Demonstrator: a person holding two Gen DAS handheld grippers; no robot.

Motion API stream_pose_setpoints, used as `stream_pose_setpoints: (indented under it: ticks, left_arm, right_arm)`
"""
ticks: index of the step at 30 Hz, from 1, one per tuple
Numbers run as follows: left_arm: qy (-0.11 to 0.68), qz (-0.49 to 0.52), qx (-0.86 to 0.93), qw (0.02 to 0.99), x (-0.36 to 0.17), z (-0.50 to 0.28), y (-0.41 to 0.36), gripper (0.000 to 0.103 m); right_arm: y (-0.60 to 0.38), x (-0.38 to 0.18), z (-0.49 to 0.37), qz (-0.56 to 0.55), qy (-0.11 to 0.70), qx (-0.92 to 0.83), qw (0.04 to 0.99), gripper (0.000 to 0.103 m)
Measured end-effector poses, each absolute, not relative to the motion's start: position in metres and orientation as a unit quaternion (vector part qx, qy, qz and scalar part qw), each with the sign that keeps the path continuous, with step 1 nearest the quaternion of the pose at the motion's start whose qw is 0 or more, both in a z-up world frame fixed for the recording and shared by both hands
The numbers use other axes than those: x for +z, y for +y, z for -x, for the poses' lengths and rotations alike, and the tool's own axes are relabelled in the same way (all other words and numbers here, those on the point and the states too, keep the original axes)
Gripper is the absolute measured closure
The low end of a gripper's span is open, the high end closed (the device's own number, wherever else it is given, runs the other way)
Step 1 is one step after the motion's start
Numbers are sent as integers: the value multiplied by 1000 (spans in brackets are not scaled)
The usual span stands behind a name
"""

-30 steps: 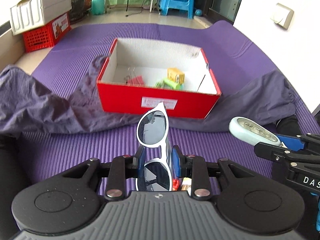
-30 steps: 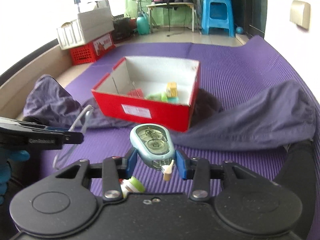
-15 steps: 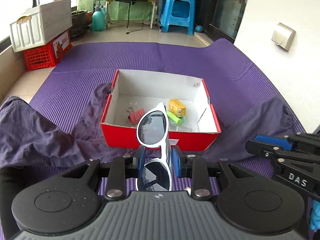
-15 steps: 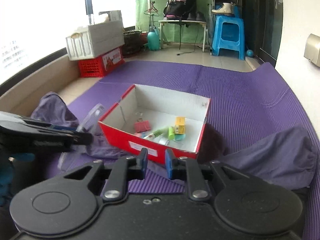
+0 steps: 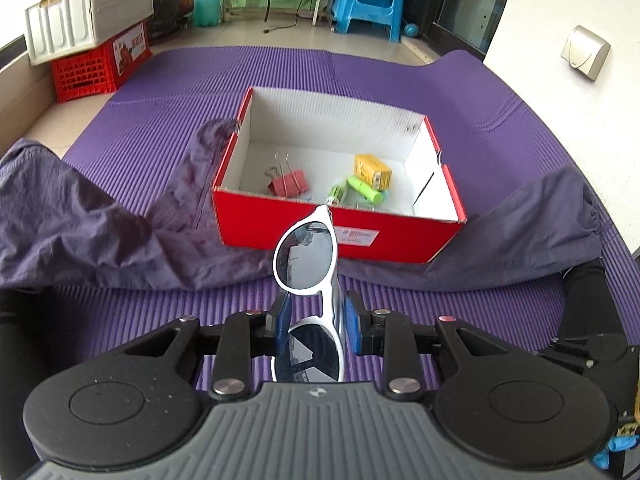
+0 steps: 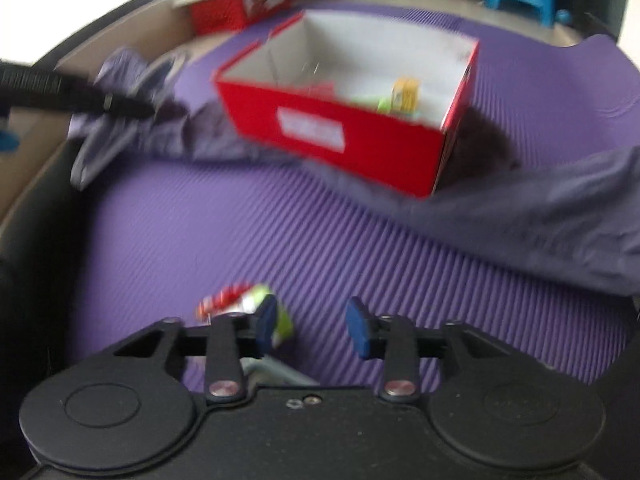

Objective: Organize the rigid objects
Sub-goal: 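Carry the sunglasses and correction tape over the red shoebox with both tools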

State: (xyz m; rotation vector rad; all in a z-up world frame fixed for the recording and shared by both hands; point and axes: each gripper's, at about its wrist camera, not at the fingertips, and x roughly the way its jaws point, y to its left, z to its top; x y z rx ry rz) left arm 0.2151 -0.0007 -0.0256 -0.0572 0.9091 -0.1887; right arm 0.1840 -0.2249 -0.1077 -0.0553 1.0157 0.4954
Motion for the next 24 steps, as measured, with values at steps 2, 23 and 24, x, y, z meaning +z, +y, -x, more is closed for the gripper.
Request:
stream_pose_setpoints:
  ticks: [2,23,24]
  left_arm:
    - [442,30,-91,892,-29,-214,-1,75]
    - [454,24,-94,886,-37,-209,-8,75]
    - [454,23,-94,886,-37,-208,-8,75]
  right_arm:
    - [-225,-113,-176,31,486,246,838,33]
    - [-178,-166,-159,207,518,347,754,34]
    - [-177,-168,-159,208,518,349,753,38]
